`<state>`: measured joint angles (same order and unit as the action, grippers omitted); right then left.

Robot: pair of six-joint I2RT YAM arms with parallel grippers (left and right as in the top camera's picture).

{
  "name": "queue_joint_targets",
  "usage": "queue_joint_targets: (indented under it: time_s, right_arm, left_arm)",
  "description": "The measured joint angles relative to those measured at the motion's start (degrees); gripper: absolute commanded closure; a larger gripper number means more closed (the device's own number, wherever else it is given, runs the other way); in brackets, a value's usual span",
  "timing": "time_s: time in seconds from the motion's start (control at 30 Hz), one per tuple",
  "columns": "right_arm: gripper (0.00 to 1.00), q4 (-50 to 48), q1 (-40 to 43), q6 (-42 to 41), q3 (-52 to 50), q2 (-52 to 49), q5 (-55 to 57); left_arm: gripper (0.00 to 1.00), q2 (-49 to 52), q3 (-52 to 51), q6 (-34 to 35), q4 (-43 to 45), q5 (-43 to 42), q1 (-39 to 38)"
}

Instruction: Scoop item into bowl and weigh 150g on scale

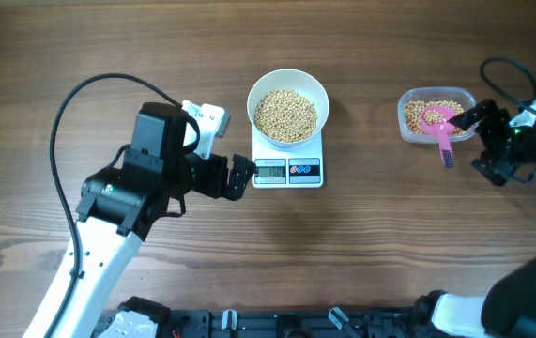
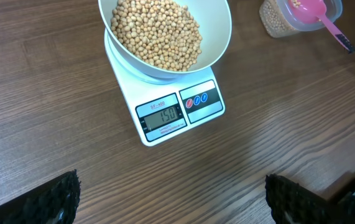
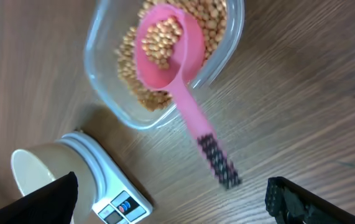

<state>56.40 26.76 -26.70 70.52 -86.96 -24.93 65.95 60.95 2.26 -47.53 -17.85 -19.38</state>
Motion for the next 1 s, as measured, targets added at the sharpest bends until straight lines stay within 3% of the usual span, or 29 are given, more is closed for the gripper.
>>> queue_joint_targets:
  time_s: [0.47,1.0]
  right_arm:
    - [0.00,11.6,0.0,1.7,0.0,17.0,1.4]
    - [0.00,-0.4,0.0,1.9,0.0,19.9,3.7]
  left_arm:
    - [0.00,0.0,0.0,0.0,0.0,0.0,0.0]
    - [0.00,0.0,0.0,0.0,0.0,0.0,0.0]
